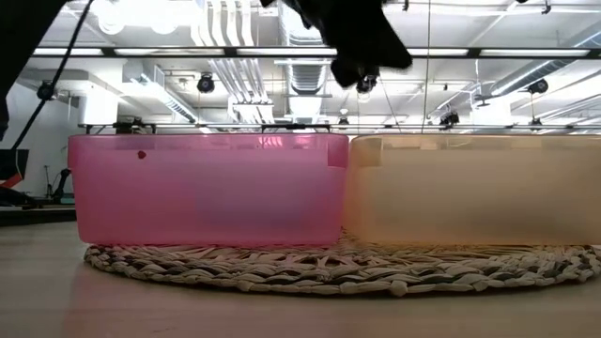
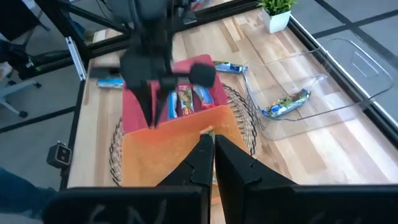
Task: Pick and place Granola Bars by type
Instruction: Put the red granola bar into the red bin
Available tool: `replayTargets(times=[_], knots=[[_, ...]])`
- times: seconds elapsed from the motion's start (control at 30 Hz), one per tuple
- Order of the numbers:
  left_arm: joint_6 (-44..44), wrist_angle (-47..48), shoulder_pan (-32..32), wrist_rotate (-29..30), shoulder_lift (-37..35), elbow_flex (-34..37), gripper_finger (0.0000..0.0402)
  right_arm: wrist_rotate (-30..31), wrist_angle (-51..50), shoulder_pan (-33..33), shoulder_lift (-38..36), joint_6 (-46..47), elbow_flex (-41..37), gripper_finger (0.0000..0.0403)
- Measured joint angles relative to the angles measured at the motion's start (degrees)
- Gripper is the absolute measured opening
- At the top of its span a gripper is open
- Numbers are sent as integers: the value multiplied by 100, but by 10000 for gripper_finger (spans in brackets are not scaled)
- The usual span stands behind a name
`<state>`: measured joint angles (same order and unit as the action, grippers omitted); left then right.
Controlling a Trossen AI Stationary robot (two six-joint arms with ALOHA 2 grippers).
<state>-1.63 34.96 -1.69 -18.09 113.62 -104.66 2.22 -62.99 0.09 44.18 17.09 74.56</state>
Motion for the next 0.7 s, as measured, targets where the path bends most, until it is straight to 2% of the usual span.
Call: replayTargets(times=[0.4, 0.7], knots=[[-53, 421, -2, 82, -1330, 2, 0, 81, 236, 0, 244, -362, 0, 8], [-72, 903, -67, 831, -2336, 90, 0, 80, 297, 1, 371, -393, 0, 8]])
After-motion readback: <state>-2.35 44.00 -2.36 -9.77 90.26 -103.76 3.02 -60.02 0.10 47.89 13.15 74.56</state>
